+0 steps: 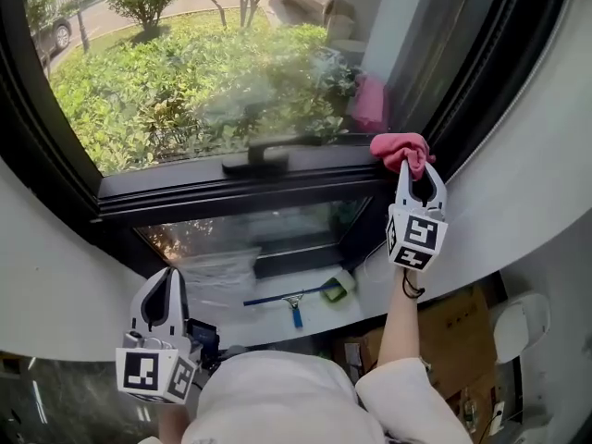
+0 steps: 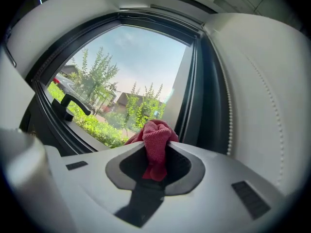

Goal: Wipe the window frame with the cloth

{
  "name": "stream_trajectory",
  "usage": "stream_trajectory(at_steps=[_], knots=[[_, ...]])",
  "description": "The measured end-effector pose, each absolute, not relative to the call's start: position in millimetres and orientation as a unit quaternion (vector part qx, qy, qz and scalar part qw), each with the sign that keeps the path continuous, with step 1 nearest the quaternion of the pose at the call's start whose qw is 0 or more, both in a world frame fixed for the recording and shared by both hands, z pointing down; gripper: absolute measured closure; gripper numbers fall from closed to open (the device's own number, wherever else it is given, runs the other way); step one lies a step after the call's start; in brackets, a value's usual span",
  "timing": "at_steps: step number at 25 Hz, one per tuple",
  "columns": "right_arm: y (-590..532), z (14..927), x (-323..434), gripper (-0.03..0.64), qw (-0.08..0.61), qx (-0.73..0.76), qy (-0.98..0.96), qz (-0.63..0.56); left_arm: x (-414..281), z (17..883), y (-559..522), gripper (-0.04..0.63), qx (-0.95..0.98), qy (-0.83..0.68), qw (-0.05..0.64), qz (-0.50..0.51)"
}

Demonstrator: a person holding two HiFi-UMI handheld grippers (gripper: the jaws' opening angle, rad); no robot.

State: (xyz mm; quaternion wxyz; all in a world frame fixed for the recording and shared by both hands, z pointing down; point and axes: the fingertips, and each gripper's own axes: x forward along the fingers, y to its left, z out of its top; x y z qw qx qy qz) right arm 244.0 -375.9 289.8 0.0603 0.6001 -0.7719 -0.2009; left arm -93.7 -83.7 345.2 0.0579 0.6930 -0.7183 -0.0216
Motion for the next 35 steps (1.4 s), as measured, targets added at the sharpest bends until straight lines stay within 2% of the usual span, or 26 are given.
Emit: stream_trajectory(at_steps=[7,14,35], knots=[[-413.5,319.3,209.8,0.528,0.122,0.592,-0.773,-0.191,-98.4,348.0,-75.8,0.588,0.684,-0.727,0.063,-0.019],[-423.9,322.9,212.7,0.531,0.091,0.595,-0.782,-0.162,-102.8,357.0,-74.7,0.588,0.679,-0.730,0.073,-0.013],[-417.5,326.3,201.2,0.535,0.097,0.595,-0.787,-0.131,-88.3,356.2,-77.5,0.588,0.707,-0.704,0.072,-0.010]])
